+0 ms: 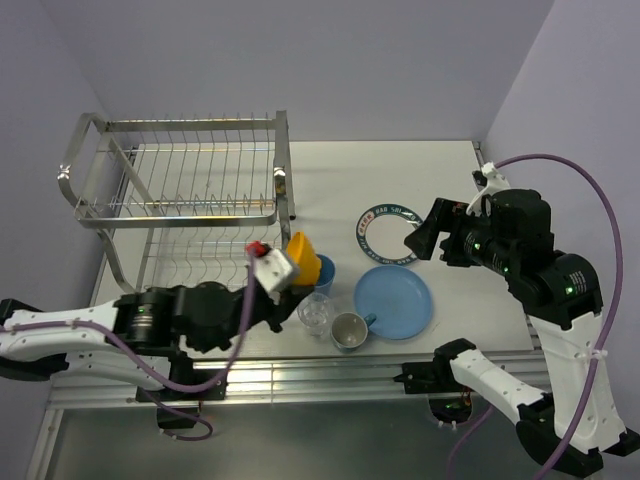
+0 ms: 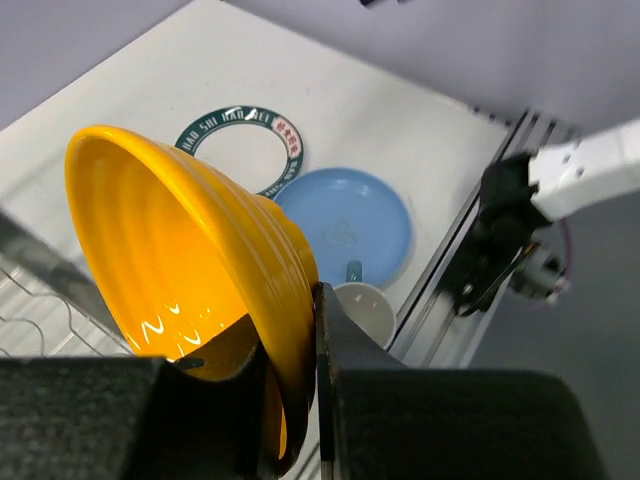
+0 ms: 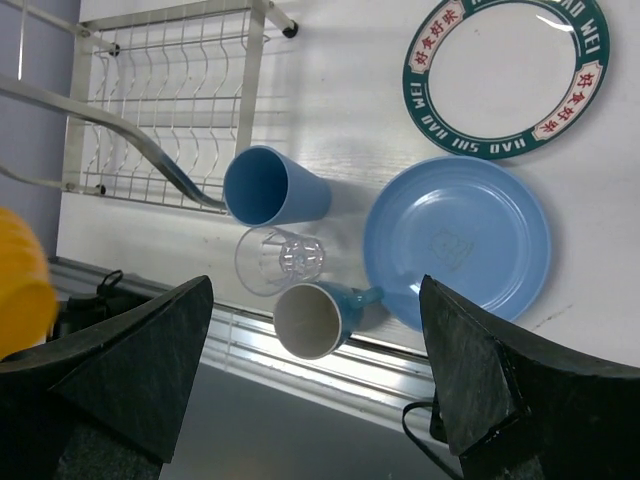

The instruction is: Load the mixed dishes into the dish rack

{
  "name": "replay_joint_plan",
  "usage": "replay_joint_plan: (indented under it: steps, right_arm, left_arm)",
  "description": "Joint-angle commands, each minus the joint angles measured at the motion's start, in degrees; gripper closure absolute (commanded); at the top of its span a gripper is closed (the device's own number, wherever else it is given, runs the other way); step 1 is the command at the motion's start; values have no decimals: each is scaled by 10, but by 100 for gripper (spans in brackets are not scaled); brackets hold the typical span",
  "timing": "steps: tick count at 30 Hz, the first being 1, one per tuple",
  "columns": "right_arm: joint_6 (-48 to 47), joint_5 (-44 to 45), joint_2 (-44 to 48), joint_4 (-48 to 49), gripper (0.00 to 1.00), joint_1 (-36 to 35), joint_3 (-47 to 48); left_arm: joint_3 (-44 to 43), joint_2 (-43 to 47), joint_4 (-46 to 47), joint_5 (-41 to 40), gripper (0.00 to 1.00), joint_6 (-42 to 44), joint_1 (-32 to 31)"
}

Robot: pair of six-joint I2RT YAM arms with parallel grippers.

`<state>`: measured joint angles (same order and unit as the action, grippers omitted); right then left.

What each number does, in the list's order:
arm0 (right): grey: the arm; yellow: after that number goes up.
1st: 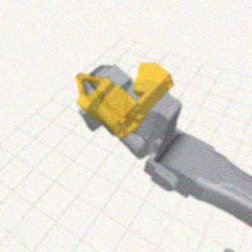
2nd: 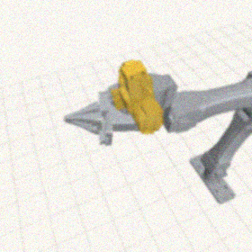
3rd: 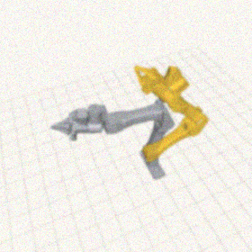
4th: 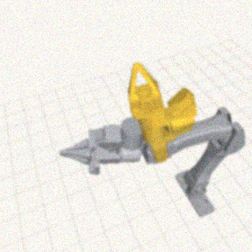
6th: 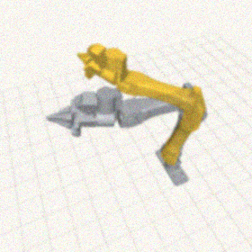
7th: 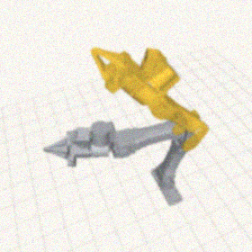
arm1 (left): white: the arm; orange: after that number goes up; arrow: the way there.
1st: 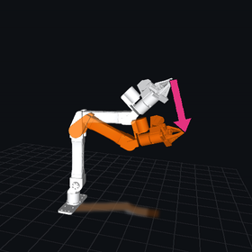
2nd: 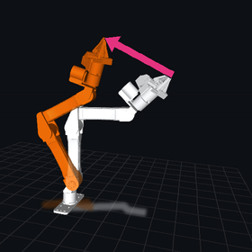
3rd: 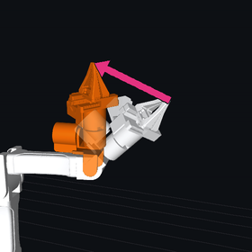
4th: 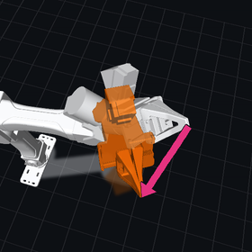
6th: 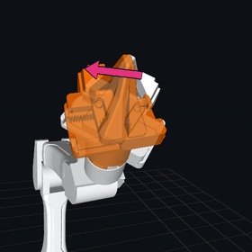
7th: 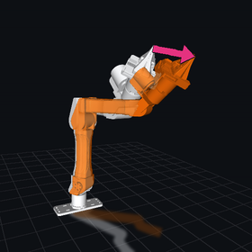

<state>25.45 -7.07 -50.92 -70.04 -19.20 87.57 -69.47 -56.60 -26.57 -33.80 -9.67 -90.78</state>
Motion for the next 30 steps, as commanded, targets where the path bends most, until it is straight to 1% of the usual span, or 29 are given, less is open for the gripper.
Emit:
replay_joint_plan:
  steps: [1,6,10,11,12,13,16,20,23,25,30]
  right_arm:
    - [-5,20,2,20,9,3,-14]
    - [-1,4,2,43,10,3,-37]
    - [-4,7,2,49,10,3,-48]
    - [-4,7,4,51,10,3,-54]
    - [-5,7,4,54,10,3,-57]
    - [-5,5,6,56,10,3,-61]
    - [-4,-2,10,68,10,3,-80]
    - [0,-9,14,82,10,3,-101]
    - [0,-11,20,88,10,2,-111]
    - [0,-12,23,91,10,3,-115]
    - [5,-22,31,104,10,3,-129]
  left_arm:
    - [46,55,18,-49,100,-93,-3]
    - [100,120,-8,-57,100,-148,-3]
    - [165,180,-13,-62,100,-190,-4]
    - [177,195,-16,-65,100,-212,-4]
    - [190,229,-18,-67,100,-220,-3]
    - [219,249,-15,-65,100,-228,-3]
    - [266,313,-9,-65,100,-245,-3]
    - [292,357,-30,-68,100,-271,-3]
    - [311,373,-37,-73,100,-289,-3]
    - [326,394,-43,-92,100,-306,-3]
    - [349,467,-72,-153,100,-382,-3]
